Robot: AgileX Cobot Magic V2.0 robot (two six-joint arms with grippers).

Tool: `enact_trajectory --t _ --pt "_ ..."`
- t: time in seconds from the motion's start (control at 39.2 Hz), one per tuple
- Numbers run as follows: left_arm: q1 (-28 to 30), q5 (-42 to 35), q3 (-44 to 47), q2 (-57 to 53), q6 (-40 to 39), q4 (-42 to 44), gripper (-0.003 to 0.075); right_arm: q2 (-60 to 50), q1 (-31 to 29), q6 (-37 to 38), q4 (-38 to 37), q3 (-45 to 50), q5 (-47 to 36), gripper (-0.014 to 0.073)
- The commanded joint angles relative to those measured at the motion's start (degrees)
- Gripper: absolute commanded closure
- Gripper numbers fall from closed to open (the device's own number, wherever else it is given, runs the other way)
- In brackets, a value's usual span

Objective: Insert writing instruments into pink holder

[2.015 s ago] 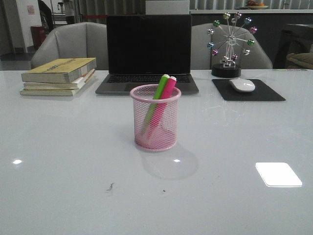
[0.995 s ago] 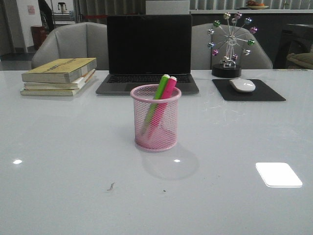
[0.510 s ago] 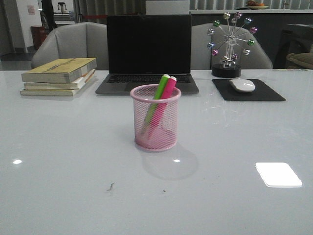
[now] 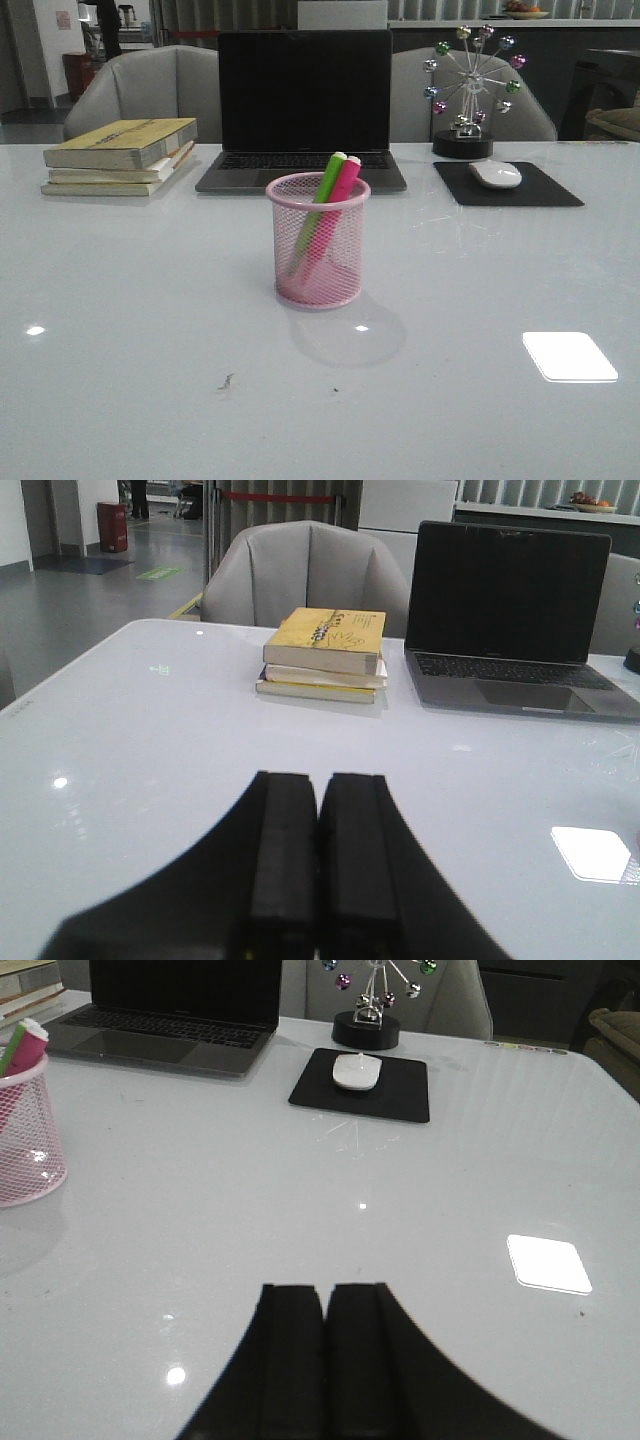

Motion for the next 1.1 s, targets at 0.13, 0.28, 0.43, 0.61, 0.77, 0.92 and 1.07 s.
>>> enact_trajectory --t 0.13,0.28,0.43,0.61,0.77,0.92,1.07 --pt "0.03 -4.54 0.23 -0.18 -0.43 -0.25 0.0629 -1.14 -0.31 -0.37 -0.45 0.06 -4.51 0.0535" --pt "0.03 -4.54 0.23 -1.31 -0.43 -0.25 0.0629 -1.14 -0.31 -0.37 -0.45 0.06 -4.51 0.0535" --pt "0.03 -4.44 0.23 -1.31 -0.43 -0.25 0.0629 -1.14 -0.31 -0.37 -0.45 0.06 -4.51 0.0535" --pt "0.03 -4.36 0.23 -1.31 -0.43 -0.25 0.0629 -1.14 -0.31 -0.37 -0.45 0.06 -4.46 0.0535" --pt "0.03 -4.36 0.23 -1.31 -0.43 -0.25 0.0629 -1.14 -0.31 -0.37 -0.45 0.06 -4.46 0.0535" --pt "0.03 -4.36 0.23 -1.31 -0.43 -0.35 0.0629 -1.14 -0.31 -0.37 -0.45 0.06 -4.46 0.0535" --pt "0.03 -4.36 0.23 -1.31 -0.43 -0.35 0.0629 -1.14 -0.31 -0.37 -0.45 0.06 -4.46 0.0535"
